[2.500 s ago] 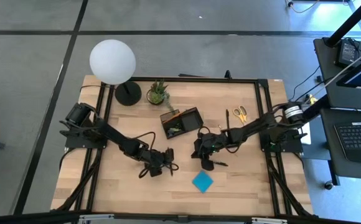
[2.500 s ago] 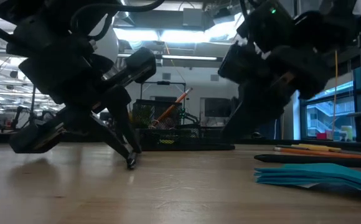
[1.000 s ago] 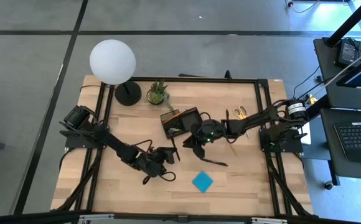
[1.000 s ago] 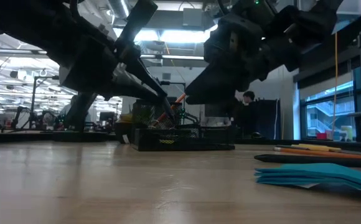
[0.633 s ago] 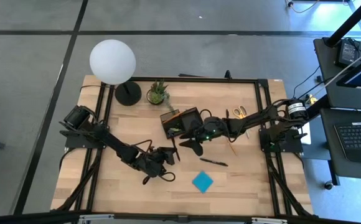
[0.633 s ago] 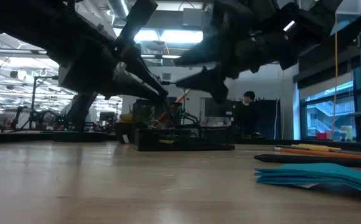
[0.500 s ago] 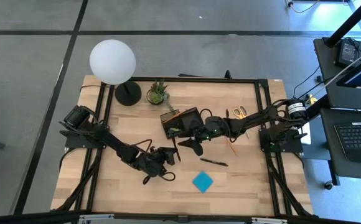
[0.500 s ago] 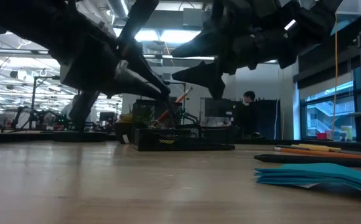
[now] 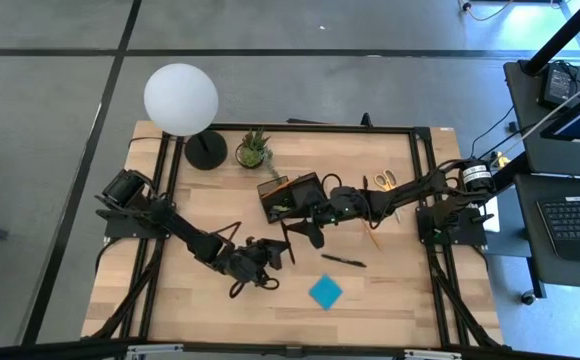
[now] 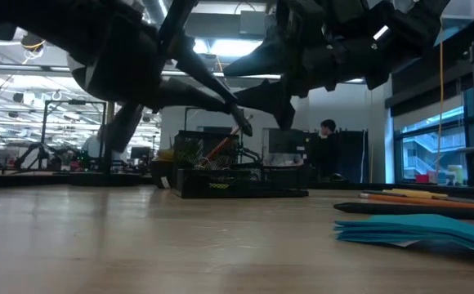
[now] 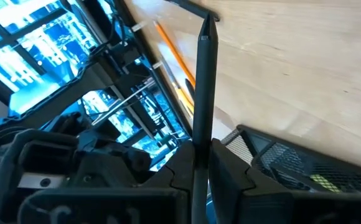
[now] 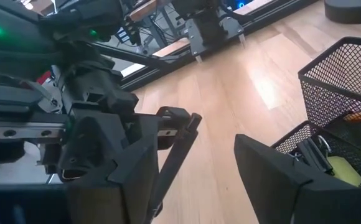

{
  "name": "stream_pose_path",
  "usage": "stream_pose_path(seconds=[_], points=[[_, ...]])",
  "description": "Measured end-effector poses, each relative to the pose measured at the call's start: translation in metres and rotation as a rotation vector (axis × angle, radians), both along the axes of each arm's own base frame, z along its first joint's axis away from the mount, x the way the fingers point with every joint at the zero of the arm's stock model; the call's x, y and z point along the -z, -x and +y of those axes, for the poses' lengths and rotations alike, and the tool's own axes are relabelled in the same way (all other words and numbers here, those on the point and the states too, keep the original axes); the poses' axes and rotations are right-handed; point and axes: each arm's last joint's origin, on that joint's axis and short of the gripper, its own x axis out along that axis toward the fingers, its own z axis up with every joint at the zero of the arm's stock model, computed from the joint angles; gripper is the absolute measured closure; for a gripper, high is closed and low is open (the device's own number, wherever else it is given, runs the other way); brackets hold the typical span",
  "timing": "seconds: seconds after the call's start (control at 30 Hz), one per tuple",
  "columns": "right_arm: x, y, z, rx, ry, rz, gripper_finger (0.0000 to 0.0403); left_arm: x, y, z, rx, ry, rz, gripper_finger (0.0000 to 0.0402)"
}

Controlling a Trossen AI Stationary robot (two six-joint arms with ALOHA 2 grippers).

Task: Pick and place office supplies into organizer
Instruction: Put the top left black pen into the desk organizer

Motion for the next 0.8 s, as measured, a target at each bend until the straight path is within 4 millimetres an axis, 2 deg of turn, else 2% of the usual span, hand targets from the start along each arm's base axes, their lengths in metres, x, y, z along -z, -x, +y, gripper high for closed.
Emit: stream_pose_path(seconds=[0.63, 0.8], points=[[-0.003, -0.001, 0.000, 0.000, -0.008, -0.034, 0.0185, -0.005, -0.010, 0.016, -0.017, -0.020, -0.022, 0.0378], [-0.003, -0.001, 0.000, -0.001, -0.009, -0.033, 0.0205, -0.005, -0.011, 0.019, -0.019, -0.026, -0.018, 0.0378]])
